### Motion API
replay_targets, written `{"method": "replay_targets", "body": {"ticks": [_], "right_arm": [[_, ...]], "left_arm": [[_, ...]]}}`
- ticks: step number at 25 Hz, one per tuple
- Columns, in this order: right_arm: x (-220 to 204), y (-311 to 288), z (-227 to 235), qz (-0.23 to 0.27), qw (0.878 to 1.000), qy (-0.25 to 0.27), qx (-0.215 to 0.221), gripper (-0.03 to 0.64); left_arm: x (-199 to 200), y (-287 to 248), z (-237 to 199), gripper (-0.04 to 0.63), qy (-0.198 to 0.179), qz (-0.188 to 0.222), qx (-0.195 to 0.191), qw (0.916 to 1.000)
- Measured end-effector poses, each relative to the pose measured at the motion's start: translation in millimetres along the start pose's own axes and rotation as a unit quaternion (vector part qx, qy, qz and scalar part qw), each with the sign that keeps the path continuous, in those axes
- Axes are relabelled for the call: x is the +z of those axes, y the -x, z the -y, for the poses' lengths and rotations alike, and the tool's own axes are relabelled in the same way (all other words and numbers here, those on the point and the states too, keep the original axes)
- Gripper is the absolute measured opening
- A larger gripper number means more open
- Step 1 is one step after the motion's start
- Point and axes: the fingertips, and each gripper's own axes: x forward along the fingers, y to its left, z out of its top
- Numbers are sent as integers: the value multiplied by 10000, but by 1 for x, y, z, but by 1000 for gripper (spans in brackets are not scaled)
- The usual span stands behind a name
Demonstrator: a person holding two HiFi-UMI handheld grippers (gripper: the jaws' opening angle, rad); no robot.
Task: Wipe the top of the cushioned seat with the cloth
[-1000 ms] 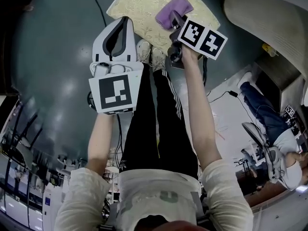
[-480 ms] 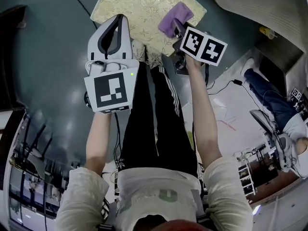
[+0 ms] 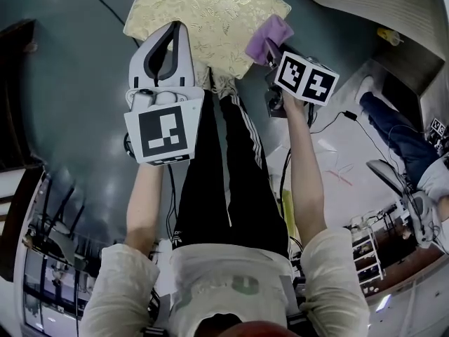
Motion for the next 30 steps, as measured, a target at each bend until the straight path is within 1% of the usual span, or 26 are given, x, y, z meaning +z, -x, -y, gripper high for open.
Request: {"method": "replay_targets", "body": {"ticks": [3, 5, 7, 12, 17, 19, 22, 25, 27, 30], "right_arm": [[-2, 5, 8, -15, 9999, -92, 52, 89], [-2, 4, 9, -42, 10000, -43, 66, 89], [-3, 2, 11, -50, 10000, 3, 18, 89], [-6, 2, 18, -54, 9999, -111, -89, 89], [-4, 5, 14, -131, 9997, -113, -189, 89], [0, 12, 8, -138, 9997, -111, -161, 87], [15, 30, -16, 62, 9999, -101, 47, 89], [41, 61, -59, 584, 9975, -43, 406, 88], [58, 84, -94, 939, 9933, 120, 667, 87], [78, 116, -143, 1362, 9851, 320, 1003, 88]], "left_arm": [[5, 1, 2, 6, 18, 71, -9, 10000], [2, 0, 1, 6, -9, 23, 3, 10000], [-2, -2, 0, 6, -19, -2, 30, 10000], [-3, -1, -1, 6, 41, 31, 56, 10000], [4, 2, -6, 6, 107, 112, 130, 9998], [8, 5, -9, 6, 99, 114, 159, 9998], [10, 11, -15, 6, 76, 91, 243, 9996], [15, 19, -25, 6, 88, 89, 366, 9993], [25, 26, -33, 6, 141, 256, 498, 9983], [39, 37, -42, 6, 70, 464, 674, 9966]]}}
